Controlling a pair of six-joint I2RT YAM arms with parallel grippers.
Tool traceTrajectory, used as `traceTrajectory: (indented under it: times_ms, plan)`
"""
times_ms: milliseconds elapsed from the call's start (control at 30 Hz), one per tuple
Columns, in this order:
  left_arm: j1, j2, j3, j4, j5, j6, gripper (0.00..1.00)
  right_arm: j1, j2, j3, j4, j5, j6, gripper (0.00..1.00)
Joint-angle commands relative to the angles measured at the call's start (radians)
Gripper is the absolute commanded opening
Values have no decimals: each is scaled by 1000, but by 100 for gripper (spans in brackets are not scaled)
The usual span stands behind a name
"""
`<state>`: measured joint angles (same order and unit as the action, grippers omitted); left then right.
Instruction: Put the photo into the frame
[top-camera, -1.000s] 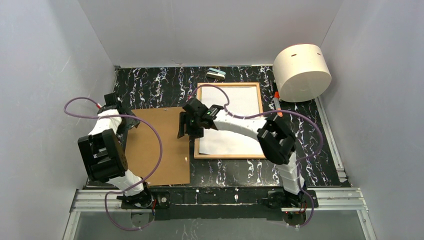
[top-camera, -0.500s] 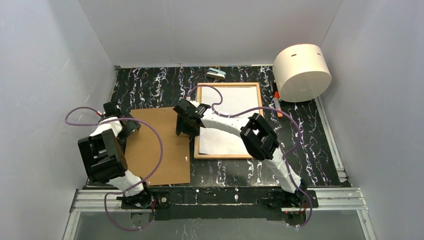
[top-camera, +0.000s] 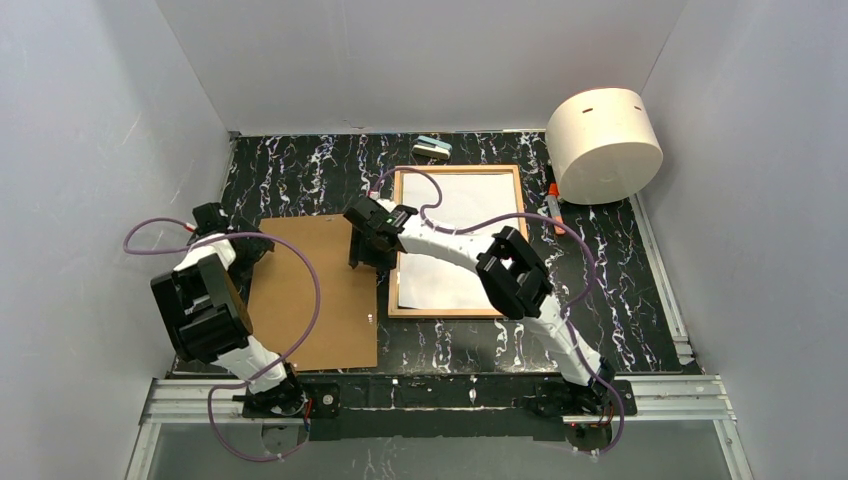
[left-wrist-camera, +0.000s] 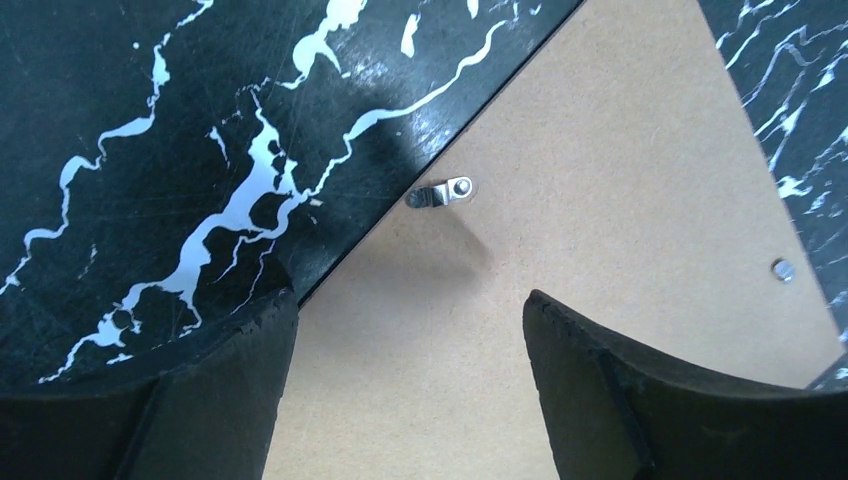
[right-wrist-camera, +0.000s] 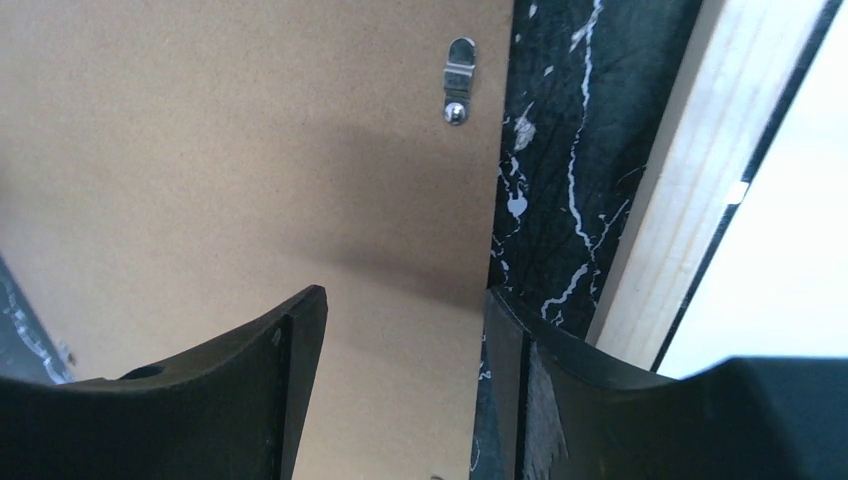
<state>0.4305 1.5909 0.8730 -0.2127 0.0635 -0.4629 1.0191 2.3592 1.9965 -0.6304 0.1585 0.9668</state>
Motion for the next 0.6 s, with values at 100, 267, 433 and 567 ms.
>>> traceTrajectory:
  times_ms: [100, 267, 433, 567]
  plan:
    - [2, 97, -19, -71, 223, -109, 75, -35, -61, -136, 239, -343, 108, 66]
    - [1, 122, -32, -73, 265, -122, 72, -52, -121, -181, 407, -401, 107, 65]
    - [1, 108, -29, -97, 256, -132, 70, -59, -174, -181, 495, -405, 71, 65]
    - [2, 97, -23, -114, 237, -138, 70, -66, -223, -187, 540, -389, 50, 64]
